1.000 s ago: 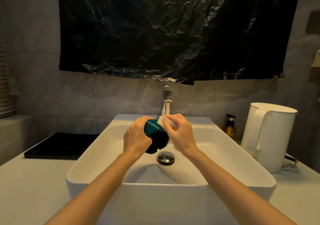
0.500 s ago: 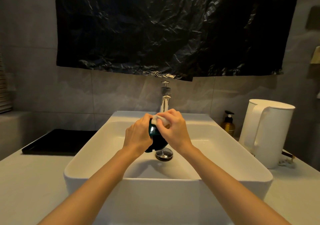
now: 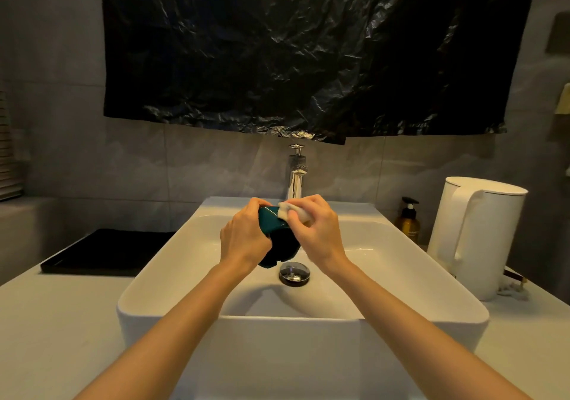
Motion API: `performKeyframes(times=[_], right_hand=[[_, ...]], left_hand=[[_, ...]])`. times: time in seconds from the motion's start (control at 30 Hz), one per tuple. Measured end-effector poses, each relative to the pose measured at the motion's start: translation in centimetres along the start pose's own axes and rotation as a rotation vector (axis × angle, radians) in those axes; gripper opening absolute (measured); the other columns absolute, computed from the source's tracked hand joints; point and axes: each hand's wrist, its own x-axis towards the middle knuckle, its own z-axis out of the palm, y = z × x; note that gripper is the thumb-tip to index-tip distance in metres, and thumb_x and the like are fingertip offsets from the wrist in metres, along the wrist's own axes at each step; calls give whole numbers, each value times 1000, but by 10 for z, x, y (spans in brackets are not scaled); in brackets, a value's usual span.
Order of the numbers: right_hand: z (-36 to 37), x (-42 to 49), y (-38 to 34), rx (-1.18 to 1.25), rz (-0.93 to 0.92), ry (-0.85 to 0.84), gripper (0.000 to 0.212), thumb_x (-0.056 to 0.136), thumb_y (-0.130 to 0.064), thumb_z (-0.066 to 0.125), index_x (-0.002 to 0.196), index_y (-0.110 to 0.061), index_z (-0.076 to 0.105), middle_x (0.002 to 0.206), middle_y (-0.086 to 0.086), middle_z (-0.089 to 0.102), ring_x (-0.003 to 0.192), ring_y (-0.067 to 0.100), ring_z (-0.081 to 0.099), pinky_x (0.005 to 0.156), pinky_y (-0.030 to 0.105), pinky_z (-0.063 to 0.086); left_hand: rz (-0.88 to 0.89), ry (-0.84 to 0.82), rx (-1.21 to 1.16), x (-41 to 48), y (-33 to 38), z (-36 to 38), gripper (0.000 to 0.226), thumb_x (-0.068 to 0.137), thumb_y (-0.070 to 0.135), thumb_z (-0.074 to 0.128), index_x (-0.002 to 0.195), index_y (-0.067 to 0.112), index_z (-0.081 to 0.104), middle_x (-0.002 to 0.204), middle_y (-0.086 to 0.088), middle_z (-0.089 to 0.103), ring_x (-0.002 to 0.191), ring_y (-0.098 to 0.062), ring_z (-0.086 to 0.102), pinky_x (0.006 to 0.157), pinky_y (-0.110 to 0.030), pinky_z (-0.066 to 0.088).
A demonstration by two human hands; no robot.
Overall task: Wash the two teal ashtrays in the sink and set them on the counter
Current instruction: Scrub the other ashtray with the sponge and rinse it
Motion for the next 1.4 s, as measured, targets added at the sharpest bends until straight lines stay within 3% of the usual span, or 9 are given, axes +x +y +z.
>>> performKeyframes(times=[0.17, 0.33, 0.5, 0.7, 0.87, 0.97, 1.07, 1.27, 1.4], right_hand=[[2, -8, -6, -154, -347, -79, 20, 83, -24, 59, 94, -15, 73, 92, 3, 58, 89, 14, 44, 77, 13, 37], [1, -3, 1, -156, -202, -18, 18, 85, -21, 62, 98, -16, 72, 93, 0, 56, 90, 15, 47, 75, 16, 40], [4, -8, -6, -216, -442, -118, 18, 85, -24, 58, 93, -16, 72, 90, 2, 57, 85, 18, 44, 69, 20, 41], [-6, 0, 10, -103, -66, -6, 22, 87, -23, 59, 104, -16, 71, 94, -1, 58, 92, 15, 54, 75, 19, 47], [-1, -7, -5, -122, -398, -32, 21, 80, -18, 57, 95, -14, 73, 95, 3, 62, 90, 19, 48, 82, 16, 40], [3, 0, -1, -74, -190, -6, 24, 83, -26, 53, 98, -19, 72, 94, -3, 61, 91, 15, 47, 82, 11, 38], [-6, 4, 10, 77, 90, -4, 16, 90, -28, 55, 102, -27, 66, 98, -7, 63, 96, 12, 56, 84, 29, 53], [-4, -4, -2, -76, -269, -4, 31, 83, -24, 46, 101, -18, 71, 99, -3, 64, 95, 13, 46, 82, 12, 37], [-3, 6, 13, 25, -20, -29, 30, 87, -29, 44, 107, -25, 66, 100, -3, 65, 94, 13, 53, 81, 28, 51]], left_hand=[[41, -41, 31, -1, 2, 4, 22, 87, 30, 59, 106, 23, 51, 98, 0, 66, 85, -22, 59, 64, -29, 41], [-10, -7, 59, -2, 3, 0, 36, 85, 23, 64, 118, 21, 49, 108, -1, 64, 96, -20, 60, 69, -23, 39], [-9, -24, 65, -1, 3, 1, 24, 91, 38, 54, 108, 21, 52, 101, 1, 65, 79, -15, 53, 65, -26, 36], [-38, 13, 0, -1, 1, -1, 47, 79, 12, 70, 120, 19, 50, 111, -4, 64, 99, -21, 60, 75, -27, 49], [19, 8, -39, 0, 3, 1, 26, 85, 29, 63, 107, 22, 52, 95, 2, 65, 85, -22, 61, 66, -31, 46], [41, -3, -32, -2, 2, 1, 32, 81, 15, 65, 109, 22, 51, 99, -1, 66, 88, -24, 60, 69, -33, 48], [-19, 41, -128, 1, 0, -1, 49, 74, 3, 70, 117, 19, 51, 106, -3, 65, 95, -21, 59, 71, -26, 48], [31, 39, -127, 2, 0, 2, 42, 77, 8, 69, 112, 19, 50, 98, -3, 65, 87, -22, 60, 65, -27, 46], [-39, 95, -195, 4, -1, 0, 49, 74, 0, 69, 116, 17, 51, 104, -4, 64, 93, -21, 59, 68, -24, 46]])
